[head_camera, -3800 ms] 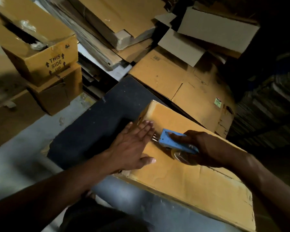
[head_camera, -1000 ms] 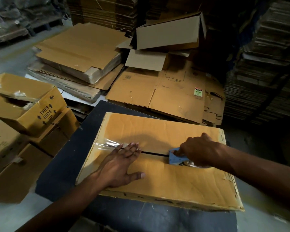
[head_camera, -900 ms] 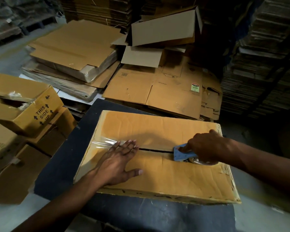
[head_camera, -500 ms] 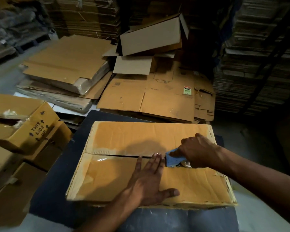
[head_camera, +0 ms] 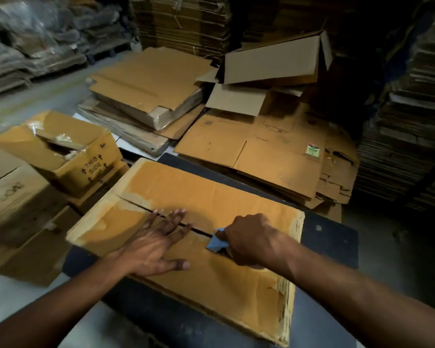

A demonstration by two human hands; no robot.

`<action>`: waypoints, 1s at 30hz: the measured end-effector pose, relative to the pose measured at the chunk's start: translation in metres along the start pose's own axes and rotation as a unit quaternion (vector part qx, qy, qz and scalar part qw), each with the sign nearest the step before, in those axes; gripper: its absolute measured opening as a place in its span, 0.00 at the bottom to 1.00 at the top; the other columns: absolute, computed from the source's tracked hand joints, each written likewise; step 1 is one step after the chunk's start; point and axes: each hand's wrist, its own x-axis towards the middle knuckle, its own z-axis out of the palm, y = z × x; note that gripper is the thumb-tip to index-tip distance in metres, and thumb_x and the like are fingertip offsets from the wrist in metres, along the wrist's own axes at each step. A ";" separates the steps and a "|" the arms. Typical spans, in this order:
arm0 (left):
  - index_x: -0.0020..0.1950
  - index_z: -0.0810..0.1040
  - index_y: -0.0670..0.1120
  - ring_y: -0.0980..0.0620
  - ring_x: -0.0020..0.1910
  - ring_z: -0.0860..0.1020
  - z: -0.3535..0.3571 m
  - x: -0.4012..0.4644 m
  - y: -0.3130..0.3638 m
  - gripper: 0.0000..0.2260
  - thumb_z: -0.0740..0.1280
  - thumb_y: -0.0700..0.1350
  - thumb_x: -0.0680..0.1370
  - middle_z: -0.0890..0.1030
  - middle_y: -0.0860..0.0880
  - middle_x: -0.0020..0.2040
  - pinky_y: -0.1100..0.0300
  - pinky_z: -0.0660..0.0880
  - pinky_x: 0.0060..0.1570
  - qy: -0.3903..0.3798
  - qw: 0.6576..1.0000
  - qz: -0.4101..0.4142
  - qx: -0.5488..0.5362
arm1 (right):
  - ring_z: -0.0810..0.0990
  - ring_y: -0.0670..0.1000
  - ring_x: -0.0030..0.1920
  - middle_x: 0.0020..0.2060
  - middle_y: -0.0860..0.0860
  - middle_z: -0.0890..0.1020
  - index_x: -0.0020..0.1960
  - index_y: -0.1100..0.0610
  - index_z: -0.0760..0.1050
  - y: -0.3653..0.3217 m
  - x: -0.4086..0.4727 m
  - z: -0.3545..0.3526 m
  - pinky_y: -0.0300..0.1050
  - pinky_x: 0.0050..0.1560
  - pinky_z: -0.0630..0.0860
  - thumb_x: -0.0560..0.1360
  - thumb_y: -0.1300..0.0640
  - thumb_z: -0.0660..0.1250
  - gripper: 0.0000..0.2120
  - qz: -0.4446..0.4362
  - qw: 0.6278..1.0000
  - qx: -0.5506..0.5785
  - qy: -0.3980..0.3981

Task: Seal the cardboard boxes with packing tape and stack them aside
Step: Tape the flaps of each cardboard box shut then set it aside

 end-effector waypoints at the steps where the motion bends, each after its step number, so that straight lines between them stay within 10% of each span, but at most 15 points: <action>1: 0.83 0.37 0.61 0.52 0.81 0.30 0.001 0.000 -0.001 0.44 0.48 0.80 0.75 0.29 0.53 0.81 0.42 0.32 0.78 -0.007 1.000 -0.004 0.007 | 0.82 0.58 0.54 0.58 0.53 0.80 0.76 0.44 0.69 -0.003 0.001 -0.001 0.48 0.42 0.69 0.83 0.45 0.61 0.21 0.000 1.000 -0.004 -0.004; 16: 0.80 0.33 0.63 0.54 0.79 0.26 0.002 -0.002 0.000 0.43 0.45 0.82 0.73 0.24 0.54 0.79 0.43 0.30 0.78 -0.030 0.999 -0.018 -0.006 | 0.76 0.51 0.50 0.60 0.52 0.74 0.81 0.33 0.47 0.057 -0.075 0.030 0.48 0.44 0.75 0.82 0.42 0.63 0.34 0.038 0.997 0.056 -0.035; 30: 0.84 0.35 0.46 0.53 0.81 0.32 -0.007 0.024 0.114 0.56 0.45 0.84 0.71 0.31 0.49 0.82 0.44 0.36 0.81 -0.033 0.997 0.065 -0.023 | 0.81 0.54 0.47 0.51 0.50 0.79 0.78 0.37 0.64 0.046 -0.060 0.031 0.48 0.41 0.74 0.82 0.43 0.63 0.25 0.032 0.999 0.009 0.001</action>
